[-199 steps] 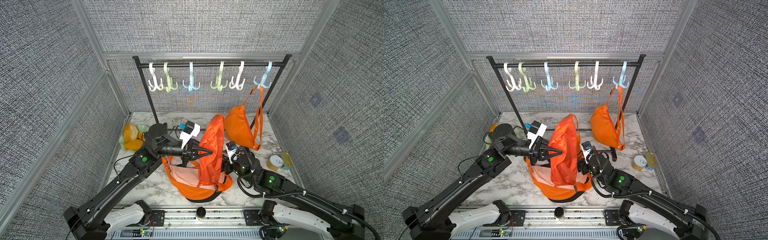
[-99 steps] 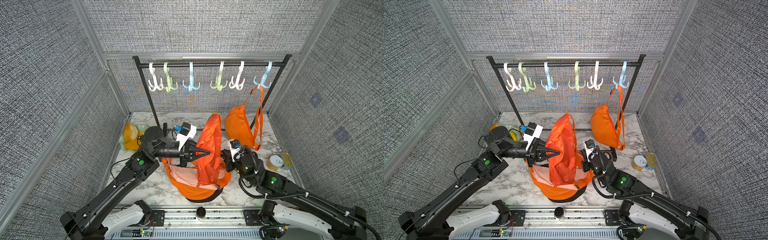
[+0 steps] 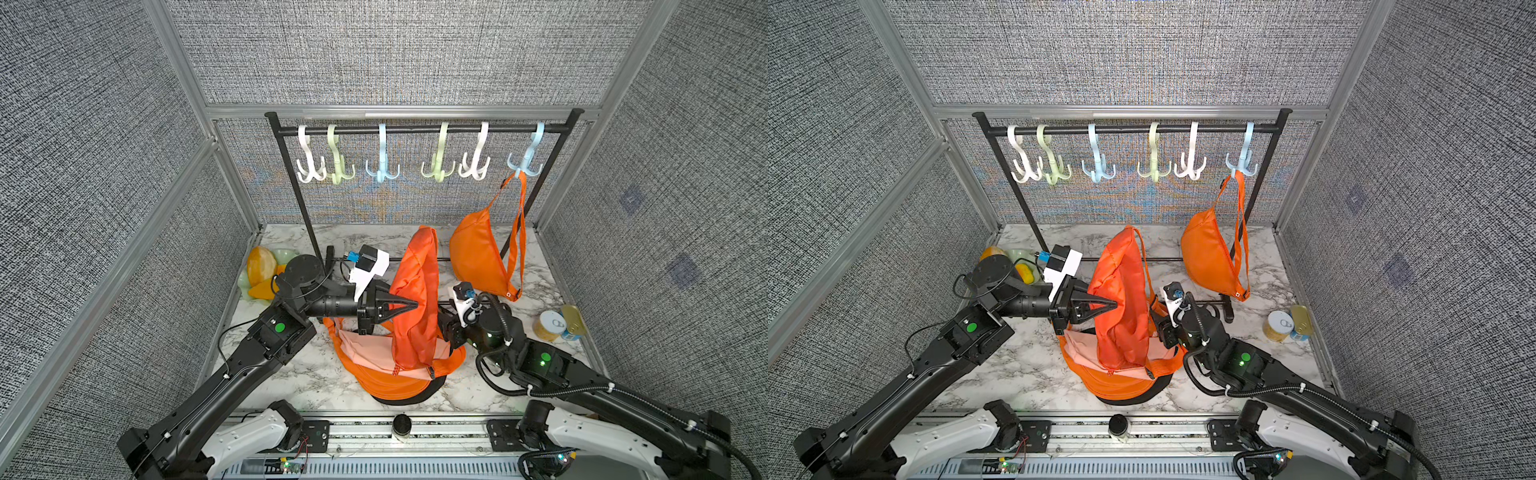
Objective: Hang the bag on a hook
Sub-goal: Hang the bag on the hook.
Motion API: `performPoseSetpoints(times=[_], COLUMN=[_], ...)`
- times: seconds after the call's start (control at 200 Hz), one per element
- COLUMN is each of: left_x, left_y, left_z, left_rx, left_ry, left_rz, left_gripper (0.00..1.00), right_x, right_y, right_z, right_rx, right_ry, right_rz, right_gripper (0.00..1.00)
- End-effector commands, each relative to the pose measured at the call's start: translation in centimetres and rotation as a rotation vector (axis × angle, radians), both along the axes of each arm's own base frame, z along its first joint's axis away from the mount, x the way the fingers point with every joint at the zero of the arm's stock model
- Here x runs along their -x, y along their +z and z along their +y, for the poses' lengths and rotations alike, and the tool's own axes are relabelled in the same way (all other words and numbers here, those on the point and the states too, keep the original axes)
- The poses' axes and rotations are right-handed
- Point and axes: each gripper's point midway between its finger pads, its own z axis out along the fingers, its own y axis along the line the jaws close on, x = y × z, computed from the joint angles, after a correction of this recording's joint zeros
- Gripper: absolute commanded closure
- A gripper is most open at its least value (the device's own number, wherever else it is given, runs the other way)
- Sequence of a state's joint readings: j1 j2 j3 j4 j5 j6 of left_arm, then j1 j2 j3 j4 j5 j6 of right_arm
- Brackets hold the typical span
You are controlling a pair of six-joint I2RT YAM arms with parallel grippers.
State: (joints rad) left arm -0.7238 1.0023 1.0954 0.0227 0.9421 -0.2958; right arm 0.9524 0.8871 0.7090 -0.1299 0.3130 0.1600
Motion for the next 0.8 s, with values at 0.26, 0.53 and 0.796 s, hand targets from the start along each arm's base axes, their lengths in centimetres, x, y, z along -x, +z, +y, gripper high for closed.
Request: performPoseSetpoints(times=[0.26,0.53,0.796], left_x=[0.4,0.6,0.8], left_y=[1.0,0.7,0.9], left_z=[0.4,0.6,1.0], left_rx=[0.044,0.054,0.060], left_ry=[-0.002,0.002,0.010], left_rz=[-0.038,-0.035,-0.043], left_gripper=[1.00,1.00,1.00], right_x=[-1.4,-2.4,-2.7], right_y=[-0.5,0.4,0.4], right_z=[2.4,1.7,-0.6], right_rx=[-0.067,-0.084,-0.070], right_ry=[-0.012,-0.072,-0.138], right_rz=[-0.009,-0.043,-0.053], right_gripper=[0.36,0.80,1.00])
